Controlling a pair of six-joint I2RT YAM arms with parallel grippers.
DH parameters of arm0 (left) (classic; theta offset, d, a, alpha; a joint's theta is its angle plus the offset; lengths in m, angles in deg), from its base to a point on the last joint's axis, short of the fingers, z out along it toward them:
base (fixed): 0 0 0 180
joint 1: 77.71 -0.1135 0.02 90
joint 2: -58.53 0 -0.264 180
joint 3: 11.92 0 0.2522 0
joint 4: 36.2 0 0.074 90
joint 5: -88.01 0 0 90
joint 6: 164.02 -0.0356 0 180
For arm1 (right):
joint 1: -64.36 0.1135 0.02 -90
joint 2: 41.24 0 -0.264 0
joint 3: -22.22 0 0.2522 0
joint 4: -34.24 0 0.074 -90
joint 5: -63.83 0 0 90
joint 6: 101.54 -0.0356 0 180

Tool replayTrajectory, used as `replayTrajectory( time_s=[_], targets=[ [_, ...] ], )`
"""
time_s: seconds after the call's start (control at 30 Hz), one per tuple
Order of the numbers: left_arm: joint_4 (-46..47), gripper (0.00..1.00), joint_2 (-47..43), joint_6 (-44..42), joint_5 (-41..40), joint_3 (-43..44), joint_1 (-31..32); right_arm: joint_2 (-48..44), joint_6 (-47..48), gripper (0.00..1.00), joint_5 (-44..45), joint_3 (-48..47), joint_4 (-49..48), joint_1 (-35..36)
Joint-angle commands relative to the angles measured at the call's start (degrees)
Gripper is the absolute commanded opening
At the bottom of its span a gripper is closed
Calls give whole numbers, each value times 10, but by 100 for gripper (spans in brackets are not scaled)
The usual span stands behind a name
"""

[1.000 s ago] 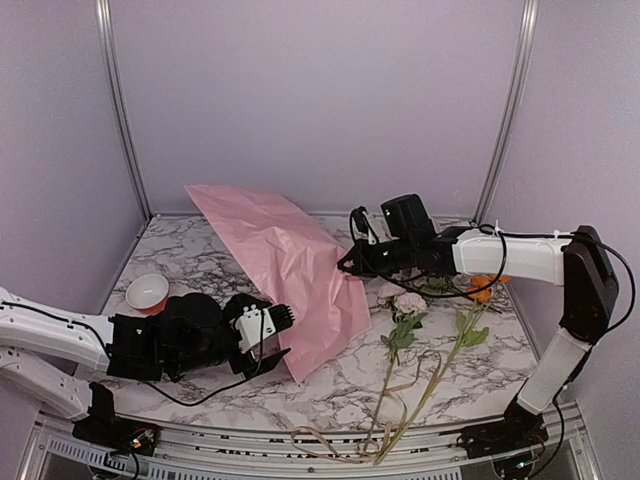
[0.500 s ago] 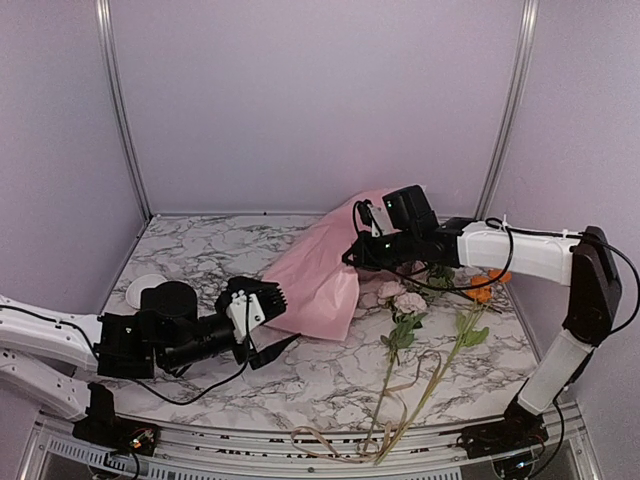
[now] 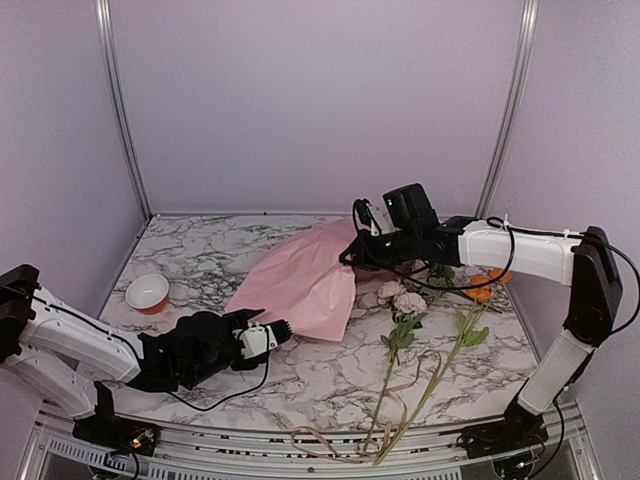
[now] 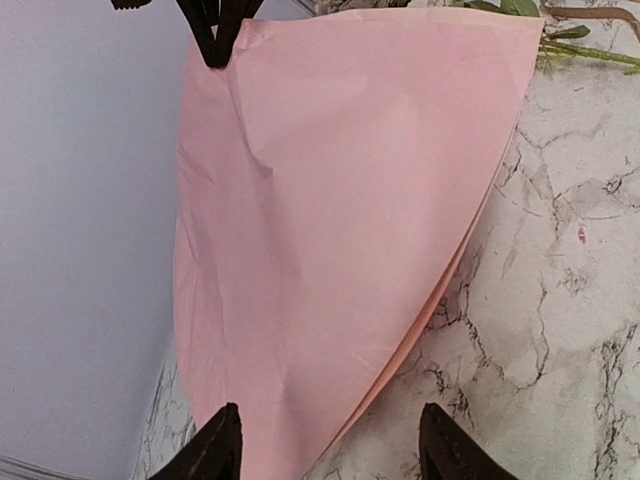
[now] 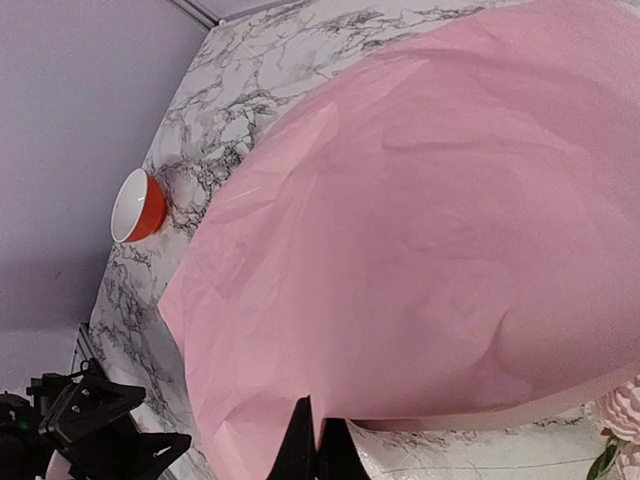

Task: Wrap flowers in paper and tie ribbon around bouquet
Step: Pass from the right arm to the left

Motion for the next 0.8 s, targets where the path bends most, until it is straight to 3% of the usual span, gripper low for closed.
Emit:
replayTrajectory(
  time_s=[0.0, 0.07, 0.27, 0.53, 0.77],
  targets=[
    [83, 48, 49, -24, -6, 7, -9, -17, -3, 0, -18, -8, -11, 3],
    [92, 34, 75, -13, -13, 34, -15, -16, -3, 0, -20, -8, -12, 3],
    [108, 33, 111, 3, -4, 61, -17, -26, -9, 0, -21, 9, -33, 3],
    [131, 23, 121, 1, -24, 68, -17, -17, -12, 0, -37, 12, -41, 3],
    [150, 2, 162, -15, -58, 95, -16, -11, -12, 0, -44, 8, -42, 2]
  ],
)
